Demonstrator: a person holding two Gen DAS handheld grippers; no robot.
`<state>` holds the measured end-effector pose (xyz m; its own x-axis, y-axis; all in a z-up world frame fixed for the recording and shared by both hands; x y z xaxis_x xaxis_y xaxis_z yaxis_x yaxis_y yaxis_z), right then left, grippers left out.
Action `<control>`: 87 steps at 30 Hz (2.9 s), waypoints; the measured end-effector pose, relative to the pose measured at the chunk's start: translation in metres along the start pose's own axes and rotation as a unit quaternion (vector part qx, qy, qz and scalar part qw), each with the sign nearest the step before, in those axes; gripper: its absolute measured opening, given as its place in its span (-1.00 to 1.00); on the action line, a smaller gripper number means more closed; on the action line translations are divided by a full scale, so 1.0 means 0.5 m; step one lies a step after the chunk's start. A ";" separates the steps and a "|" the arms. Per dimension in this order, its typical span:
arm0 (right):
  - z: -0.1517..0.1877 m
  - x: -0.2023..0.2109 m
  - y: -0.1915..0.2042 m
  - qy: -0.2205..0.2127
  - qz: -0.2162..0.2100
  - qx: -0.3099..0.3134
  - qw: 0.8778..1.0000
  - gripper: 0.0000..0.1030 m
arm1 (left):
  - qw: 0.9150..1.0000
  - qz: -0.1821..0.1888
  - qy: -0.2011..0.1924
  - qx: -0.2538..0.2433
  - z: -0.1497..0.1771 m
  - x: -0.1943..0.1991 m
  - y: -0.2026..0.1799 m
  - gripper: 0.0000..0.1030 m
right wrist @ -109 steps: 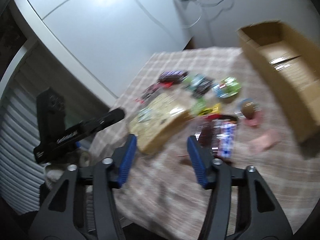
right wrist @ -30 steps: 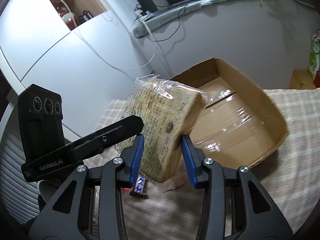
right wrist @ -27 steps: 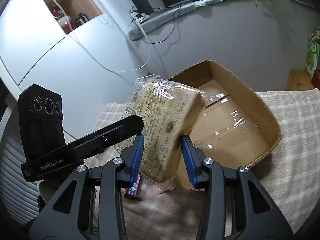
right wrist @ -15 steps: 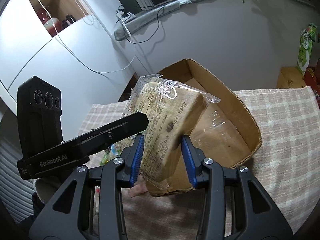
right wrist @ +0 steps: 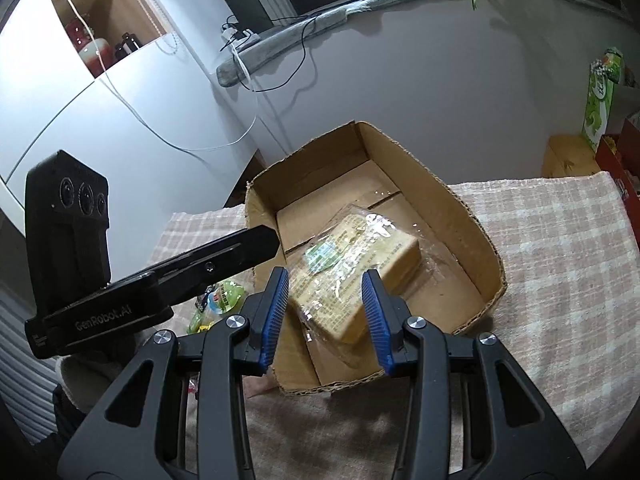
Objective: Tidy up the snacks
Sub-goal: 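Lift the bread loaf with the left tool and release it into the box, then grasp the red-wrapped candy with the left tool while the right grasps a Snickers bar, then carry both snacks to the box and open both tools to drop them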
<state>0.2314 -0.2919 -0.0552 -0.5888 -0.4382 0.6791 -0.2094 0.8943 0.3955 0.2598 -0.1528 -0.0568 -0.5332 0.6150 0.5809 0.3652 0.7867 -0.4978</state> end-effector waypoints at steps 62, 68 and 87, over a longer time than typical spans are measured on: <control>0.239 -0.202 0.268 0.154 -0.049 0.105 0.981 -0.26 | 0.992 -0.080 0.046 0.089 0.244 0.166 0.249 -0.41; 0.243 -0.204 0.284 0.156 -0.053 0.119 0.979 -0.48 | 0.991 -0.086 0.038 0.091 0.249 0.182 0.251 -0.42; 0.206 -0.087 0.248 0.097 -0.062 0.094 0.989 -0.59 | 0.994 -0.083 0.007 0.076 0.217 0.220 0.206 -0.42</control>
<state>0.1505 -0.1527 -0.0993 -0.3931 -0.5379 0.7458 -0.4224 0.8260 0.3732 0.1561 -0.0098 -0.1142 -0.5648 0.4797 0.6714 0.1533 0.8605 -0.4858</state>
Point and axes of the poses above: each gripper's, at about its wrist camera, not at the fingertips, and x roughly against the way its jaws point, y to its left, z to its underside, the point moved 4 cm from there along -x, roughly the way its jaws point, and after that the axes turned 1 degree about -y, right-handed, at the moved point
